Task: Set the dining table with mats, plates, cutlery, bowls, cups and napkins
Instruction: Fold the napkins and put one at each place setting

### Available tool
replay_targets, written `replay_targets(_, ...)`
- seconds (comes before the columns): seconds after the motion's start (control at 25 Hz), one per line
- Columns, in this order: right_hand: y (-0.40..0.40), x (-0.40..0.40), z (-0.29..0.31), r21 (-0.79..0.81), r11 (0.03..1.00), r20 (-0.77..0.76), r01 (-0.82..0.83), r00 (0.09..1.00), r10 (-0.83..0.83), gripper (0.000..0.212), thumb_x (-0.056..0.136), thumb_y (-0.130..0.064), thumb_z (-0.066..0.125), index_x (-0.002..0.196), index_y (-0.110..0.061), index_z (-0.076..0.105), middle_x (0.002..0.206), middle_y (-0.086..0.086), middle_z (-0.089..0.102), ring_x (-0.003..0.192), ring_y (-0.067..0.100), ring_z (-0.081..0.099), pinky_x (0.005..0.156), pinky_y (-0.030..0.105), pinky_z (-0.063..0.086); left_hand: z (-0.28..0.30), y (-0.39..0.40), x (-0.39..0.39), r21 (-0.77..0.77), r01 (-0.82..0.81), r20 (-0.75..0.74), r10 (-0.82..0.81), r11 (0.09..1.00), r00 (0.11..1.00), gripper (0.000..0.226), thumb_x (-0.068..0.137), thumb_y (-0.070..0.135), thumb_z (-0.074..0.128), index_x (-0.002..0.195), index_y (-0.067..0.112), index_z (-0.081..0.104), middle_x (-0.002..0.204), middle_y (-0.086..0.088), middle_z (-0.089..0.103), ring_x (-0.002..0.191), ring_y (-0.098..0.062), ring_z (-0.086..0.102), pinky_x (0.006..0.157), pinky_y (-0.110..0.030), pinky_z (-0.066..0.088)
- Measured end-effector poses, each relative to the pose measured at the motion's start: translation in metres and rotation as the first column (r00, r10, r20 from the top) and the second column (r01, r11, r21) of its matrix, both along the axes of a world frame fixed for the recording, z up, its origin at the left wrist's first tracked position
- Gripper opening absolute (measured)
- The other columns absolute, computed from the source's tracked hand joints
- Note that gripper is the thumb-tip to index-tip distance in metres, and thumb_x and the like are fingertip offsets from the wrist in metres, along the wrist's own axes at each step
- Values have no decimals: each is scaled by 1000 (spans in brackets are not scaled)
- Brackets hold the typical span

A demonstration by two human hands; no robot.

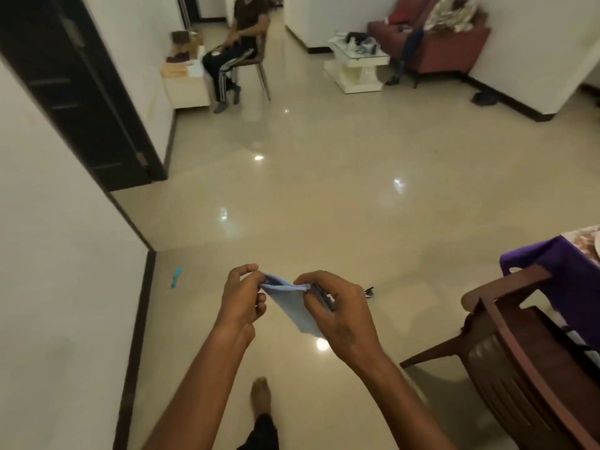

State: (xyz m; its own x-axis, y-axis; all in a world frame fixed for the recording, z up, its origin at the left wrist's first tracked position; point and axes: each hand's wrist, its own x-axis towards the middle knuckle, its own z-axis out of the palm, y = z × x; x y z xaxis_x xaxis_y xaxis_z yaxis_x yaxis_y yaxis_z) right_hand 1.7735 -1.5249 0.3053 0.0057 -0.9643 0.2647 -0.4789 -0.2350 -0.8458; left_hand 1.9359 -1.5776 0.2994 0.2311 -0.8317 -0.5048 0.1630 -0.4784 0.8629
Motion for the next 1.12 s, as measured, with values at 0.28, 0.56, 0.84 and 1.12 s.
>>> replay_targets(0.28,-181,-107,-3,40,933,18,358,933,-359,20,105,-15,49,103,-32,59,90,-15,64,82,12,64,66,25,49,4,-223,-99,42,459,55,-461,887,886,19,91,24,51,82,18,67,85,3,62,63,-16,50,60,-27,42)
replay_targets(0.56,-298,-209,16,94,757,125,646,747,-653,19,106,-19,49,106,-33,62,101,-16,67,95,9,62,69,14,44,21,-382,-222,20,820,-127,-812,572,570,31,90,43,48,95,16,64,90,-5,62,87,-21,60,105,-41,47)
replay_targets(0.84,-408,-403,-14,156,579,286,800,524,-802,10,103,-28,57,104,-26,67,93,-7,68,91,14,65,75,31,52,-9,-495,-421,-204,933,-27,-954,297,298,36,106,44,45,132,27,63,125,5,72,119,-19,67,104,-44,52)
replay_targets(1.12,-479,-599,4,174,424,301,889,362,-882,14,104,-37,52,103,-25,60,74,14,59,58,11,46,54,30,38,11,-557,-655,-319,860,190,-862,398,470,31,107,46,43,96,26,65,93,8,73,83,-11,70,70,-31,56)
